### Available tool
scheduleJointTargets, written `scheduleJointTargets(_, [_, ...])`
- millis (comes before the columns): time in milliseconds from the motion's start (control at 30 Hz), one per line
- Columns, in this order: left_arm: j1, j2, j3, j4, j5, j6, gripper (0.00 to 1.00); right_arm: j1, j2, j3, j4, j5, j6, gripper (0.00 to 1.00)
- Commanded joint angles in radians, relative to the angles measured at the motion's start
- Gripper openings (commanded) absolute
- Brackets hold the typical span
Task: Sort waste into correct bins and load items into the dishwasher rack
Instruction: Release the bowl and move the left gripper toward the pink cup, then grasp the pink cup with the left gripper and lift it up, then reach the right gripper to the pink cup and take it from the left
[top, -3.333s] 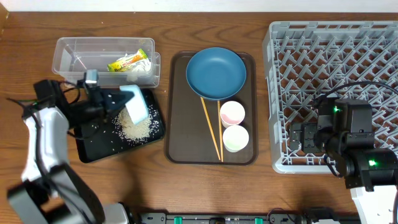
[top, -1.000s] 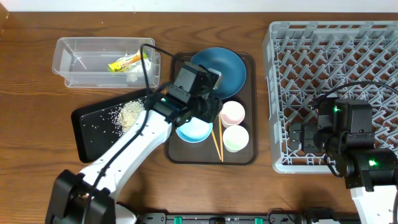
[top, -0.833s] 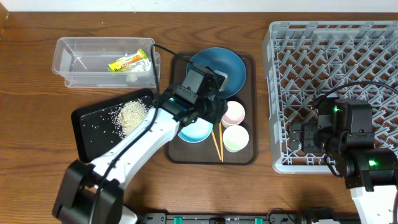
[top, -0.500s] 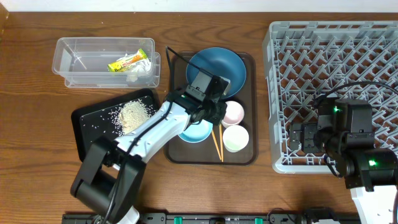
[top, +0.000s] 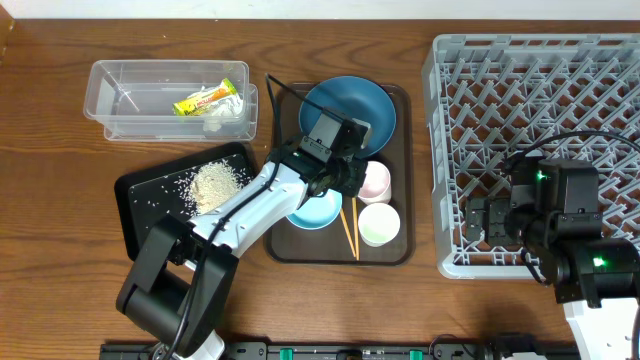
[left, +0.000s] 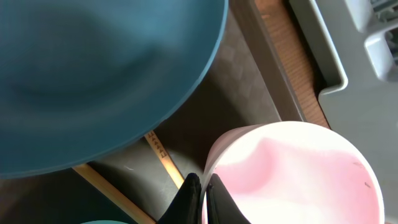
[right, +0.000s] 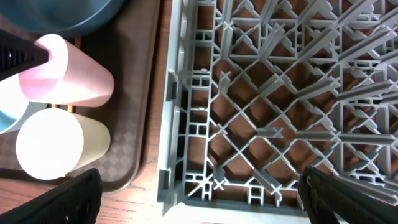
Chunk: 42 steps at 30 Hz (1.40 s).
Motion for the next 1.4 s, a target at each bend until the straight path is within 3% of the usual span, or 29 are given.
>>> scheduleJointTargets(0, [0.024, -0.043, 0.018, 0.017, 0.025, -0.066, 0.06, 0.006, -0.005, 0.022, 0.003, 0.025, -0.001, 0.99])
scheduleJointTargets(133, [0.084, -0.111, 0.018, 0.074, 0.206, -0.148, 0.06, 0.006, -0.005, 0.023, 0.021, 0.096, 0.028, 0.99])
scheduleJointTargets(400, [0.261, -0.14, 0.017, 0.138, 0.521, -0.461, 0.06, 0.006, 0.011, 0.023, 0.143, 0.142, 0.111, 0.99])
scheduleJointTargets(500, [0.32, -0.13, 0.017, 0.18, 0.672, -0.573, 0.07, 0.006, 0.045, 0.023, 0.196, -0.041, 0.035, 0.99])
scheduleJointTargets(700, [0.348, -0.125, 0.017, 0.362, 0.883, -0.72, 0.06, 0.014, 0.14, 0.022, 0.264, -0.657, -0.249, 0.99])
scheduleJointTargets(833, [0.335, -0.125, 0.017, 0.429, 0.934, -0.793, 0.06, 0.045, 0.208, 0.022, 0.303, -0.697, -0.256, 0.99])
scheduleJointTargets(1367, [0.325, -0.125, 0.016, 0.432, 1.009, -0.818, 0.06, 0.152, 0.293, 0.022, 0.7, -0.671, -0.27, 0.99])
